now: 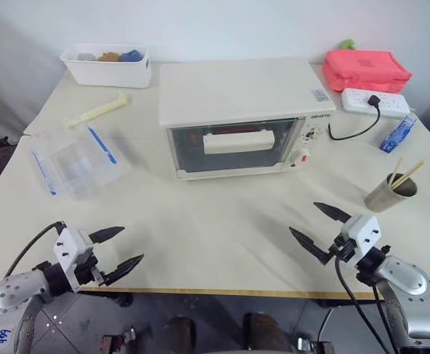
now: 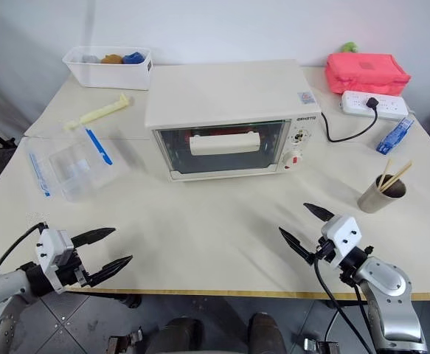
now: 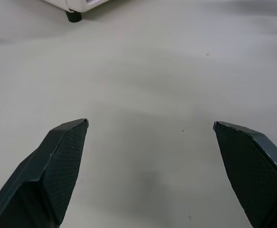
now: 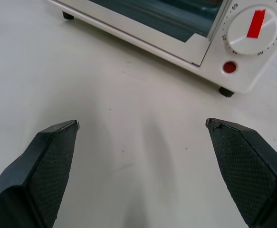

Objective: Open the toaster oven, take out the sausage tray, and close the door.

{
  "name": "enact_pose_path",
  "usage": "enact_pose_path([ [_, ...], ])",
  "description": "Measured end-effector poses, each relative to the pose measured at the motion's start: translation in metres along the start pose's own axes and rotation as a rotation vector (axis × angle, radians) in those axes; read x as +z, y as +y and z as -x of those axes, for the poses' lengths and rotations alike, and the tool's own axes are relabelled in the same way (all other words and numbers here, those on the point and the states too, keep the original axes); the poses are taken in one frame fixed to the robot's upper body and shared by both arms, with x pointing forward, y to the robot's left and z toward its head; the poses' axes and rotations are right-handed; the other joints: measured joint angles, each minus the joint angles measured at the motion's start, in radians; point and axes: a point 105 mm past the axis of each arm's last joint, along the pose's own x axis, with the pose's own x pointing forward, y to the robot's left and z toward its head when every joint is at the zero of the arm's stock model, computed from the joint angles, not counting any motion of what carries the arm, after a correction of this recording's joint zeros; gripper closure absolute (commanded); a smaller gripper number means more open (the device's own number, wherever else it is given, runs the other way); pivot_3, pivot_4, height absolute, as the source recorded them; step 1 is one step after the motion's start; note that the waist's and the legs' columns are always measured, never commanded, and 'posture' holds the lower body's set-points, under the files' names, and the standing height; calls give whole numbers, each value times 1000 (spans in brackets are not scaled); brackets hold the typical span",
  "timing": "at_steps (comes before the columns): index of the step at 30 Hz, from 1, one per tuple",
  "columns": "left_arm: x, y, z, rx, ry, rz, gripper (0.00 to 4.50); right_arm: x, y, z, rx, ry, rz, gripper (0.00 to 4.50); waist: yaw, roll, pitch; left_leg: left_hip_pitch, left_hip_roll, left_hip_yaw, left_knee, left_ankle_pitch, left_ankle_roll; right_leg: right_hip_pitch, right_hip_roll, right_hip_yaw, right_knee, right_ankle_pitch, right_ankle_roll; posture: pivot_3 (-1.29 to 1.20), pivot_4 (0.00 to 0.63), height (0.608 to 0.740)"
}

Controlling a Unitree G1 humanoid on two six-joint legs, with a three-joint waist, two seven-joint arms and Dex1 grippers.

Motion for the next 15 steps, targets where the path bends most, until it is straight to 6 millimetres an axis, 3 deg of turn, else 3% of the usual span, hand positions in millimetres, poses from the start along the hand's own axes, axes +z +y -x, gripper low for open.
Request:
enact_pose_path([
  [4, 3, 3, -1, -3, 0, 7, 15, 0, 2, 1, 24, -12, -33, 0, 0, 0, 0, 0, 1, 0, 0, 0, 0, 0, 0, 0, 0, 0, 0, 0, 150, 740],
  [7, 18, 14, -3, 36, -82, 66, 15, 12, 7, -2, 84, -48, -87, 0, 1, 0, 0, 0, 1, -1, 1, 0, 0, 0, 0, 0, 2, 0, 0, 0, 150, 740],
  [10, 36, 22, -2, 9, -179, 161, 15, 37, 13, -9, 137, -115, -128, 0, 0, 0, 0, 0, 2, -1, 1, 0, 0, 0, 0, 0, 3, 0, 0, 0, 150, 740],
  [13, 70, 37, -14, -27, -318, 121, 15, 77, 12, -37, 199, -212, -190, 0, -2, 1, 0, 0, 2, -1, 4, 1, -1, 0, 0, -1, 3, 0, -1, 0, 150, 740],
  [15, 82, 40, -20, -60, -358, 94, 15, 104, 8, -52, 231, -272, -183, 0, -3, 1, 0, 0, 2, -1, 4, 1, -1, 0, 1, -1, 3, 0, -1, 0, 150, 740],
])
